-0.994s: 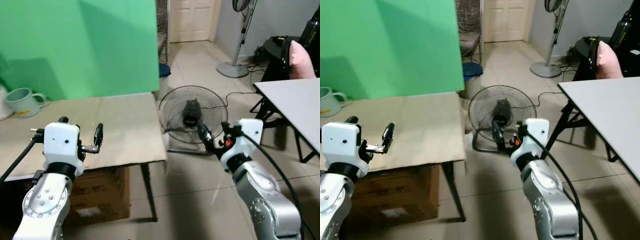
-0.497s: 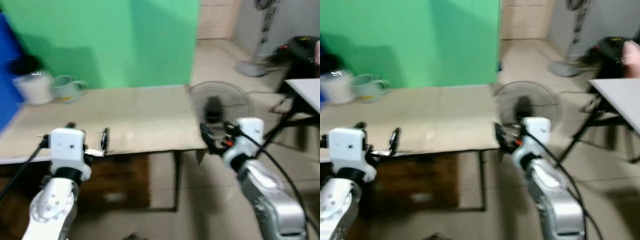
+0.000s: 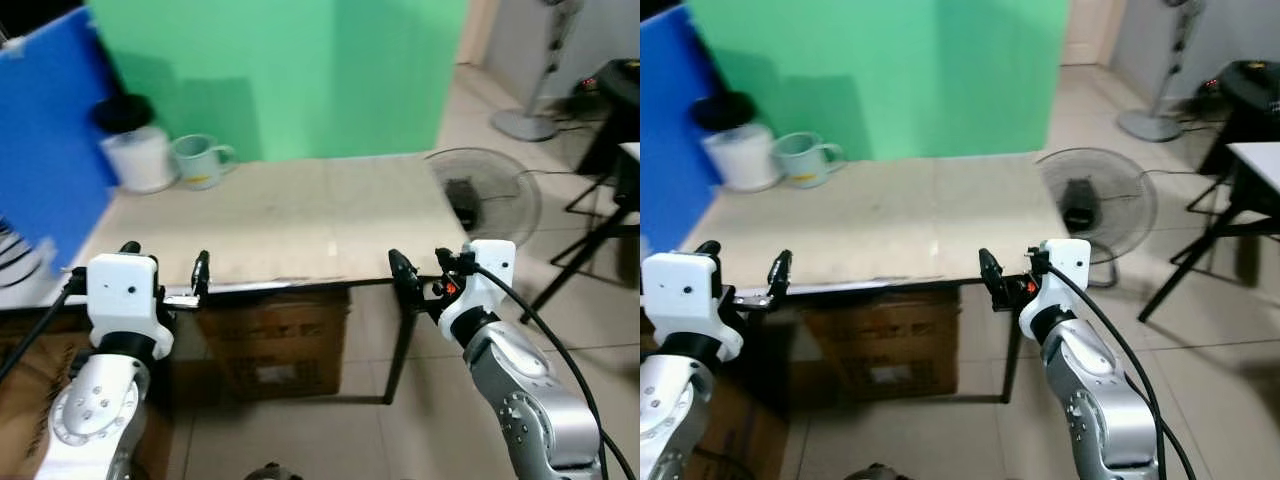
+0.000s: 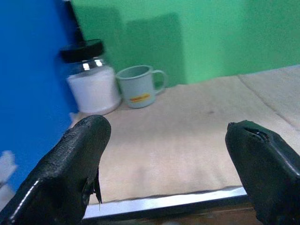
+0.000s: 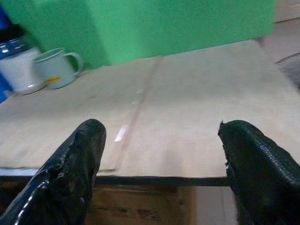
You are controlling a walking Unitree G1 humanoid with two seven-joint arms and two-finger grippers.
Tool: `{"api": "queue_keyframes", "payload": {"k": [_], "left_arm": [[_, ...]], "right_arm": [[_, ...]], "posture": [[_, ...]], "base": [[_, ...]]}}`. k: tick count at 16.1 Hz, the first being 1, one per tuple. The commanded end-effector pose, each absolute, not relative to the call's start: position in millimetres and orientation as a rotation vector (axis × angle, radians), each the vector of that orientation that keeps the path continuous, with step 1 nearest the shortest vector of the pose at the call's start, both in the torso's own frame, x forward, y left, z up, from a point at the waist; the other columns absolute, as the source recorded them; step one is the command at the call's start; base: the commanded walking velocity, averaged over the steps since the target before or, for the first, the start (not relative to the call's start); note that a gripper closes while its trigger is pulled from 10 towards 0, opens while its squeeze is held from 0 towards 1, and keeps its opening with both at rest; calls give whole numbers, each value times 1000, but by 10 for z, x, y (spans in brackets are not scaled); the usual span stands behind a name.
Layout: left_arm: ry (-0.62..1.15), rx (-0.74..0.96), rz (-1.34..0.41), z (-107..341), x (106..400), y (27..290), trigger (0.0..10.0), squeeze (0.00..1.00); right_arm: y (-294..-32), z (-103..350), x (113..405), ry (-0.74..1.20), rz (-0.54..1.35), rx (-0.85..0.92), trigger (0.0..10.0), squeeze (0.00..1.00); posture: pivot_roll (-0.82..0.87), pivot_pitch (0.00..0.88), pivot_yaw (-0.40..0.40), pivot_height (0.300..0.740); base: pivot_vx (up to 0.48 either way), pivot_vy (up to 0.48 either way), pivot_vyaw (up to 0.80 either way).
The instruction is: Setting the table
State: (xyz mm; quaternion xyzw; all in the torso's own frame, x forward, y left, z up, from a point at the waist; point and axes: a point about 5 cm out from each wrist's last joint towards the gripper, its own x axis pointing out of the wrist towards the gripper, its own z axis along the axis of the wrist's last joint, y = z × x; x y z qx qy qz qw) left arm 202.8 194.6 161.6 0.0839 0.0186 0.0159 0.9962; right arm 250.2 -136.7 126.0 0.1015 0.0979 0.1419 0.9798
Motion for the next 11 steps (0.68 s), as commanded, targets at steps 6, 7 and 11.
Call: {"api": "queue_keyframes", "payload": {"k": [6,7,11], "left_arm": [[27,163,39,1659,2033,1975,10000,0],[28,161,40,1658,2032,1980,10000,0],[30,162,36,1662,2037,1984,10000,0]], "right_arm": [[-1307,1314,2572,190,322,225,10000,0],[-1290,1302,2573,197,342,220,10000,0],[-1229,1288,2585,212,398,217,10000,0]], "posture": [[21,0,45,740],[23,0,44,740],[29,0,47,740]], "base": [[285,0,141],[307,0,0],[309,0,0]]}}
